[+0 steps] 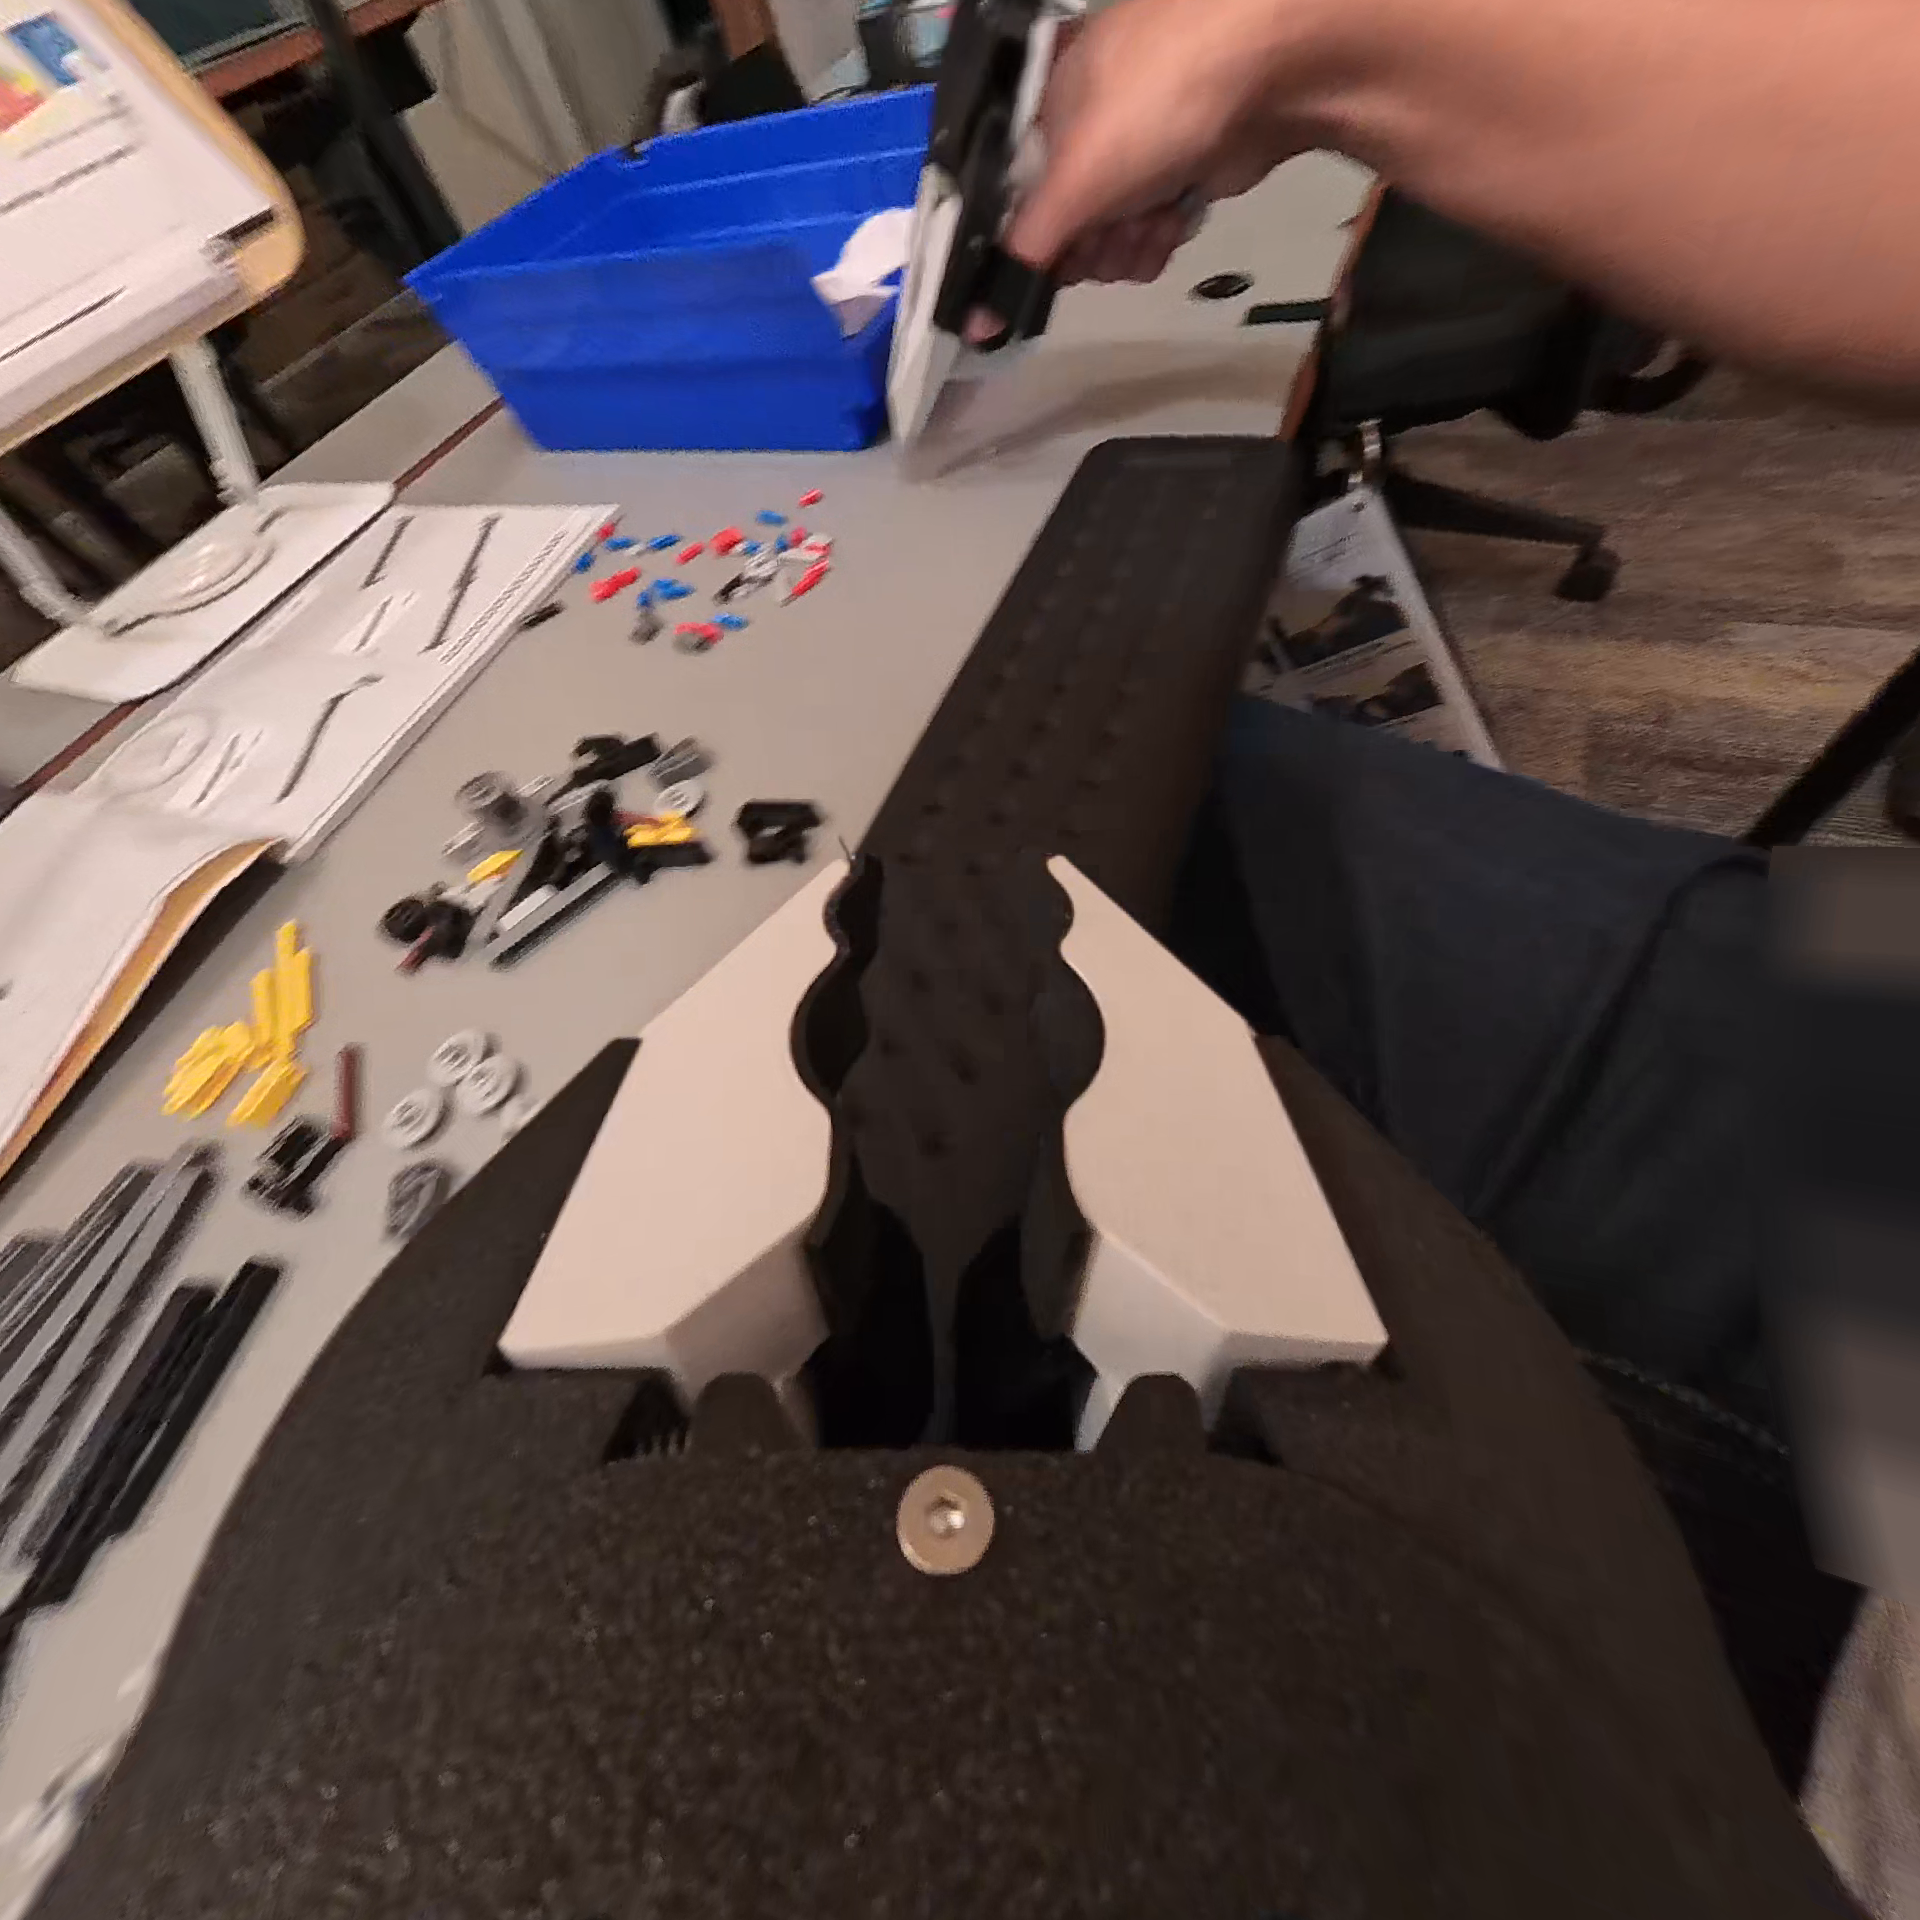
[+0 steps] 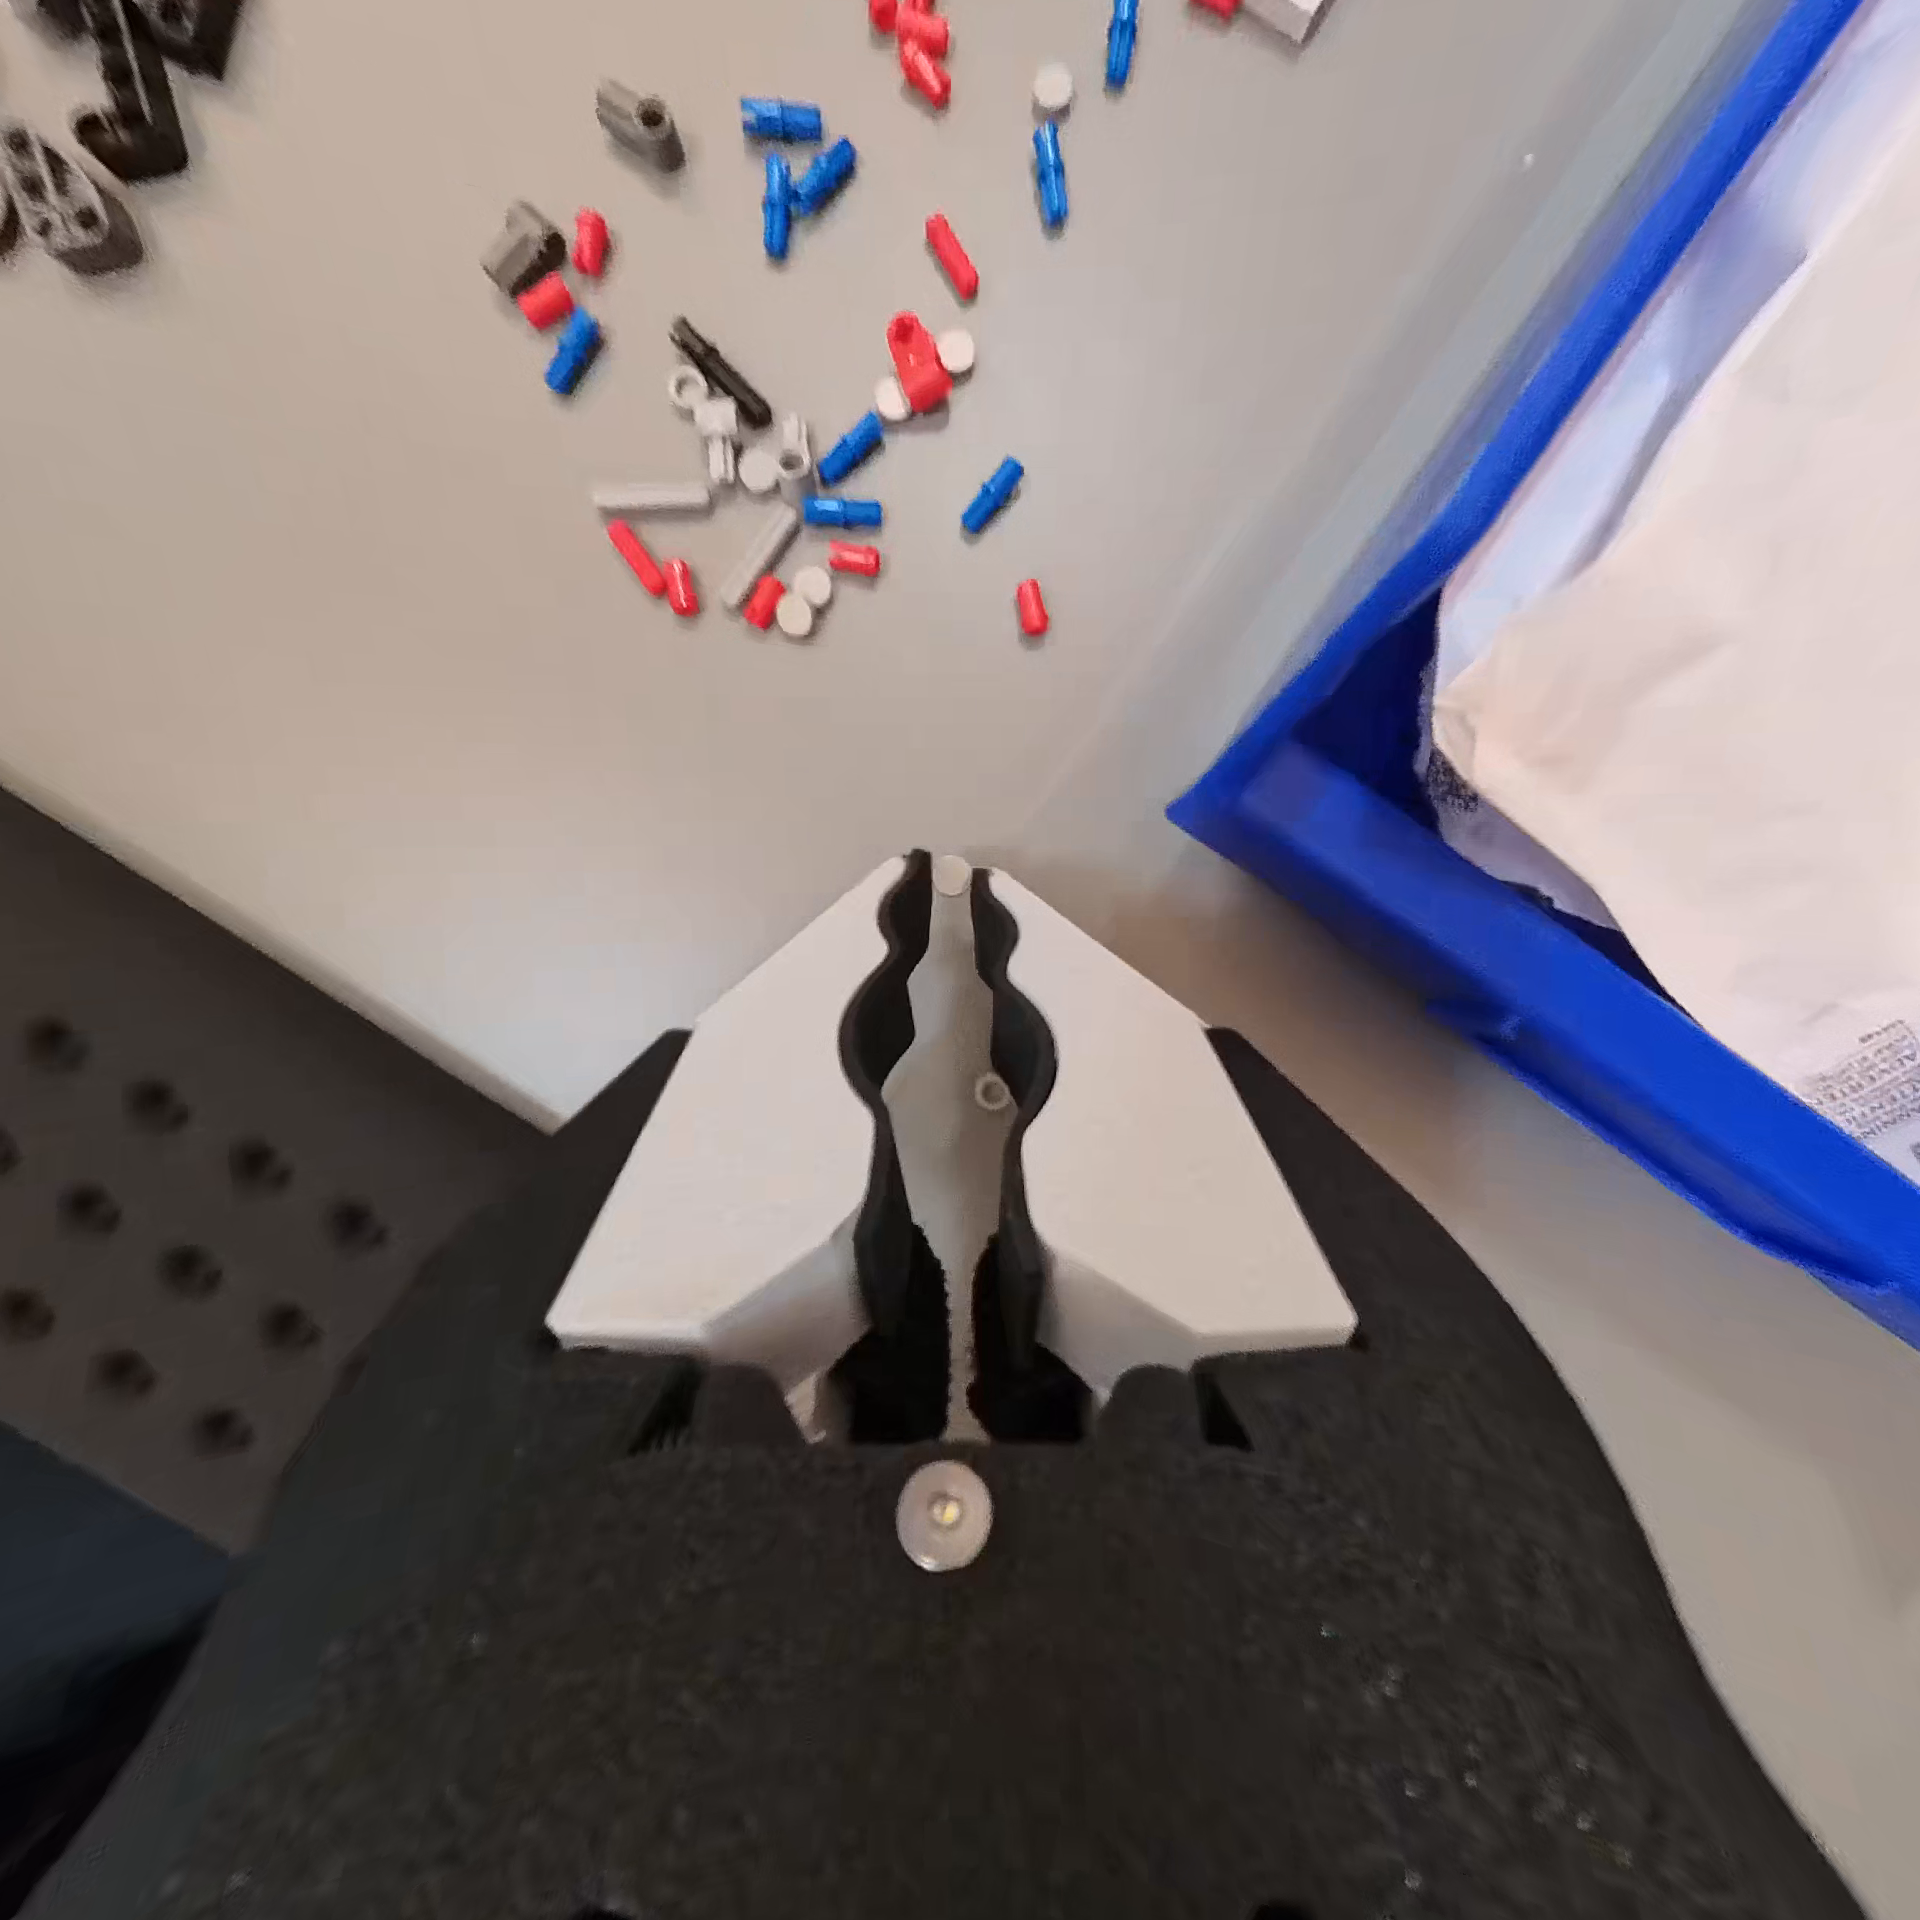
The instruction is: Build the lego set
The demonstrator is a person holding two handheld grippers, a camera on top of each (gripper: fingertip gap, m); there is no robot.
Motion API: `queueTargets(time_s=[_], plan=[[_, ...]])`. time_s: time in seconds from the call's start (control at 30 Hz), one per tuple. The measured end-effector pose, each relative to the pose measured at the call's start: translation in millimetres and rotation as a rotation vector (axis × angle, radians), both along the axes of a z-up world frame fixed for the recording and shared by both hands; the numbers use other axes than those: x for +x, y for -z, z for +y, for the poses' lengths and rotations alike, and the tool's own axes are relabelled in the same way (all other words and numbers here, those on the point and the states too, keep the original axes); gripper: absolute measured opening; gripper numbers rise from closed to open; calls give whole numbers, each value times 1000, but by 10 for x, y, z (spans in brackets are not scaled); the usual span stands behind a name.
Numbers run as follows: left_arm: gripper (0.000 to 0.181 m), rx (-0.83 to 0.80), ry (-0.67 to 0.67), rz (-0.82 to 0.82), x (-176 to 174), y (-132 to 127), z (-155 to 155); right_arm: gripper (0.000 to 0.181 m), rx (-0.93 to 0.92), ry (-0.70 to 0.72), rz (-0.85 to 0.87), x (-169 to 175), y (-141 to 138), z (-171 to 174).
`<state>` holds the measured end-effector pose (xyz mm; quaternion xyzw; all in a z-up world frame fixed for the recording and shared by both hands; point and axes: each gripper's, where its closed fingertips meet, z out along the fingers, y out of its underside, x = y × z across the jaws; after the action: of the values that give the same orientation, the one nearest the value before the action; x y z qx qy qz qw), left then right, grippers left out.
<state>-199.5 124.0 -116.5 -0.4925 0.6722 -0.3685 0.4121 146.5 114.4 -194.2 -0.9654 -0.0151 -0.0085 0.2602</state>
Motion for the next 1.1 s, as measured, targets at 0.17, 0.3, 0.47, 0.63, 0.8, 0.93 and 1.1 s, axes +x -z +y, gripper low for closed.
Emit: queueTargets(time_s=[0.17, 0.3, 0.47, 0.63, 0.8, 0.93, 1.1], plan=[[26, -5, -133, 22, -243, 85, 563, 7, -31, 17, -29, -1, 40, 91], [27, 25, -232, 59, -393, 190, 931, 7, -23, 17, -20, -3, 82, 157], [27, -94, -295, 55, -380, 196, 1186, 7, 10, -5, -69, 43, 178, 194], [27, -163, -366, 53, -336, 157, 1399, 9, 106, 24, -46, 29, 188, 225], [27, -150, -406, 4, -506, 4, 1495, 21, 160, 68, -29, 6, 100, 181], [27, -43, -481, 10, -755, -15, 1786, 22, 303, 96, -24, -180, -313, 215], [43, -102, -579, -104, -922, -217, 2139, 27, 464, 73, 24, -616, -818, 433]])
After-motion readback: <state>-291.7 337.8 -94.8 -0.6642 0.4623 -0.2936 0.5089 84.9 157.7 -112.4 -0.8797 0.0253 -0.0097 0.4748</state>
